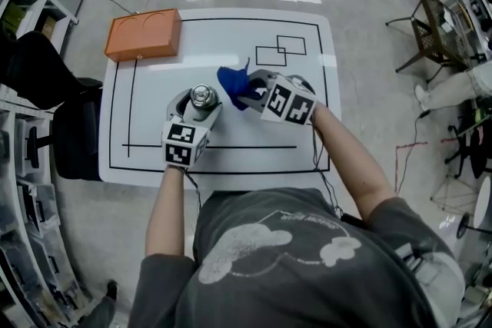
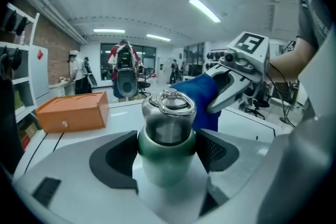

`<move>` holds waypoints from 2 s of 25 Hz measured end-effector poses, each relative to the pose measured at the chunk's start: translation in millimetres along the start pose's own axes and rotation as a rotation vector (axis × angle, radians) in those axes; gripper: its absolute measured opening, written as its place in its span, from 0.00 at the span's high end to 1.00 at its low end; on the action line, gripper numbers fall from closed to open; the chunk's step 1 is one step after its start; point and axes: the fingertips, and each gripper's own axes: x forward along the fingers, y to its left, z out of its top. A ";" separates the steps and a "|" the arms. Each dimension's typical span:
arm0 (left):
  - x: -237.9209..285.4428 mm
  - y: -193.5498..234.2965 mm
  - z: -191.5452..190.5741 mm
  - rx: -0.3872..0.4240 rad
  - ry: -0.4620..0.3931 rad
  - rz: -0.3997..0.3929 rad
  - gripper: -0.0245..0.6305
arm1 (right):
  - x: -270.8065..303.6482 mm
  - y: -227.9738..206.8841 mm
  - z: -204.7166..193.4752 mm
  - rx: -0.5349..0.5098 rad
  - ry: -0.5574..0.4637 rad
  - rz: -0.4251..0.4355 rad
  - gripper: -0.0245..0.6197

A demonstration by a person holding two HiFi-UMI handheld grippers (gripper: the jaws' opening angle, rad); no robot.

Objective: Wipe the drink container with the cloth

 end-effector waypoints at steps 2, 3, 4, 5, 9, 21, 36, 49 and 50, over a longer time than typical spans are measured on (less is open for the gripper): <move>-0.8 -0.6 0.5 0.044 0.017 -0.077 0.44 | 6.3 -0.1 9.6 -0.015 -0.005 0.029 0.90; -1.3 -0.1 -0.1 0.069 0.029 -0.114 0.44 | 9.8 -0.6 14.2 -0.017 -0.006 0.041 0.90; -1.9 0.6 -1.0 0.093 0.039 -0.148 0.44 | 13.2 -1.2 18.8 -0.017 -0.008 0.052 0.90; -2.7 1.1 -2.1 0.116 0.046 -0.183 0.44 | 16.5 -1.6 23.4 -0.017 -0.011 0.064 0.90; -6.1 -0.1 -6.0 0.201 0.060 -0.335 0.44 | 28.5 2.8 36.4 -0.029 -0.010 0.138 0.90; -13.8 -0.7 -8.3 0.372 0.067 -0.628 0.44 | 56.4 -1.4 26.0 -0.024 0.073 0.183 0.90; -14.4 1.6 -6.7 0.307 0.027 -0.519 0.44 | 94.7 -3.4 -8.9 -0.005 0.221 0.054 0.90; -31.3 19.0 -12.1 0.054 -0.026 -0.148 0.44 | 57.5 -5.6 -7.5 0.080 0.142 -0.129 0.90; -35.8 20.1 -11.8 0.009 -0.044 -0.116 0.44 | 51.9 -5.7 -8.0 0.088 0.132 -0.144 0.90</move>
